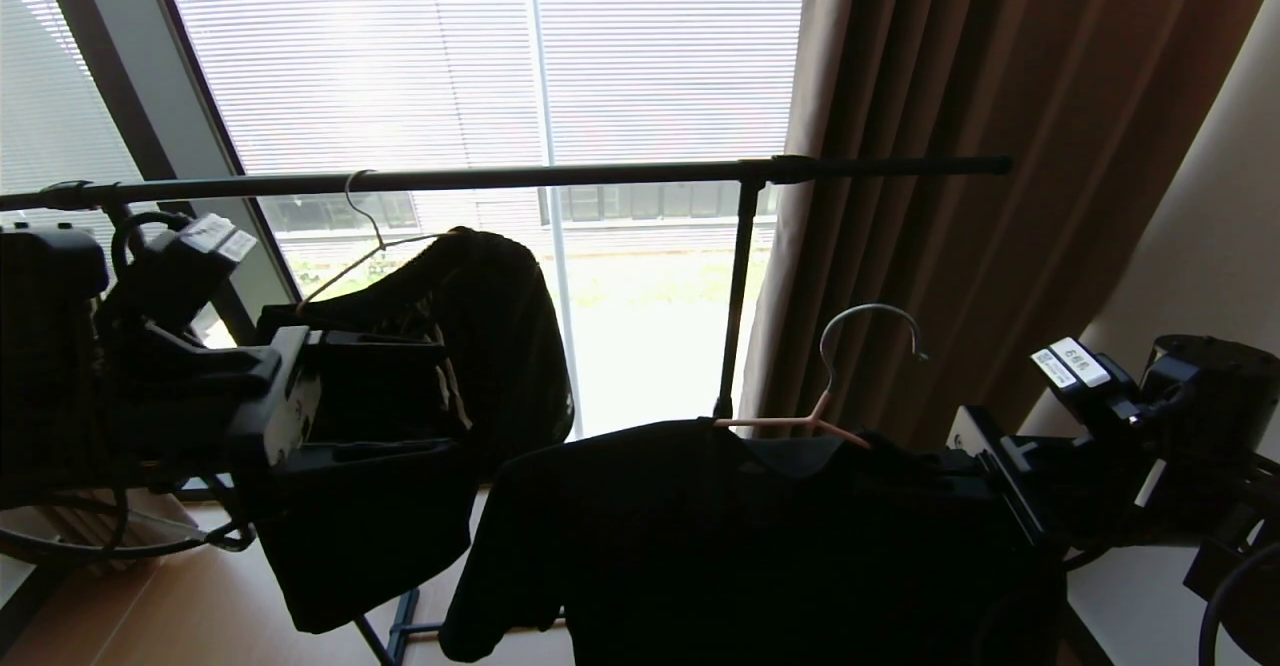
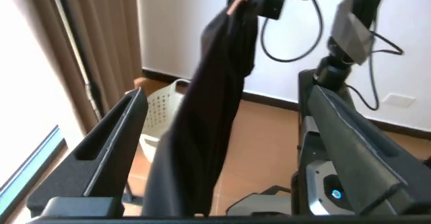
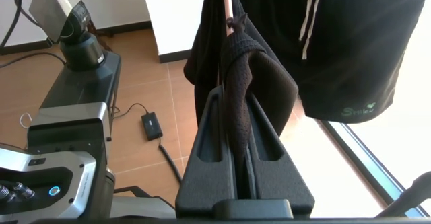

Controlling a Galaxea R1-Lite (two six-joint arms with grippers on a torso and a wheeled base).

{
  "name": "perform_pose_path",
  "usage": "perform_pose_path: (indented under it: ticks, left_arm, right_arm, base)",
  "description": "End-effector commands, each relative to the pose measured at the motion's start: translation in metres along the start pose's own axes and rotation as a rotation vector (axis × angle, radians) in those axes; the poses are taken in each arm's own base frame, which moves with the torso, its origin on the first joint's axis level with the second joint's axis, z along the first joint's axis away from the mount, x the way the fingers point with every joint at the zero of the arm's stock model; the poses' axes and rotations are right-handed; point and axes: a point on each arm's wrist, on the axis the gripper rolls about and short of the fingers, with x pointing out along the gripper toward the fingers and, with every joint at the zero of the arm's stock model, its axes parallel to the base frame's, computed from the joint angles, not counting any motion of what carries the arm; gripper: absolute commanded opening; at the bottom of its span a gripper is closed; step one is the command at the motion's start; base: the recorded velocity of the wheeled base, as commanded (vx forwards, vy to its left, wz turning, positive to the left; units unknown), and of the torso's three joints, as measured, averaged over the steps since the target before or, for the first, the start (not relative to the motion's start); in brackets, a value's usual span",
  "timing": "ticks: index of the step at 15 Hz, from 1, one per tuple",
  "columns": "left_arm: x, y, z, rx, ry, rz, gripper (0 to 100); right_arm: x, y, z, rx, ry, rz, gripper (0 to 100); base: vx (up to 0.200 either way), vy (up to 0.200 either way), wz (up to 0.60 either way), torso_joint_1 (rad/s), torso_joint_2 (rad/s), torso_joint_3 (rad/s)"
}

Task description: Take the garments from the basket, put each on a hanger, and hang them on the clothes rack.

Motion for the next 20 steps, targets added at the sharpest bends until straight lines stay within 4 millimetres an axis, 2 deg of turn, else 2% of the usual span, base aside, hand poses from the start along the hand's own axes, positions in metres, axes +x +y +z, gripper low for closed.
perform_pose_path:
  ticks: [1,2,3,8,15,20]
  left_arm:
    - [0.036,0.005,0.004,0.099,0.100,0.030,100]
    - [0.040,0.006,0.005,0.100,0.098,0.018,100]
    - [0.057,0.009,0.009,0.110,0.096,-0.024,100]
    - [0.095,0.007,0.009,0.146,0.101,-0.130,100]
    - [0.124,-0.004,0.009,0.180,0.100,-0.221,100]
    - [0.146,-0.014,0.000,0.150,0.142,-0.293,100]
  right_arm:
    - [0.000,-0.001,-0.001,0.004,0.002,0.000,0]
    - [0.000,-0.001,-0.001,0.003,0.001,0.000,0]
    - [0.000,-0.001,0.000,0.001,0.001,0.000,0]
    - [0.000,-0.001,0.002,-0.009,-0.003,0.000,0]
    - [0.005,0.001,0.002,-0.012,-0.002,0.018,0]
    - [0.006,0.004,0.004,-0.018,-0.003,0.029,0]
  base:
    - [0.000,0.000,0.00,0.000,0.00,0.000]
    - [0.000,0.000,0.00,0.000,0.00,0.000]
    - [0.000,0.000,0.00,0.000,0.00,0.000]
    - [0.000,0.000,0.00,0.000,0.00,0.000]
    - [0.000,0.000,0.00,0.000,0.00,0.000]
    - [0.000,0.000,0.00,0.000,0.00,0.000]
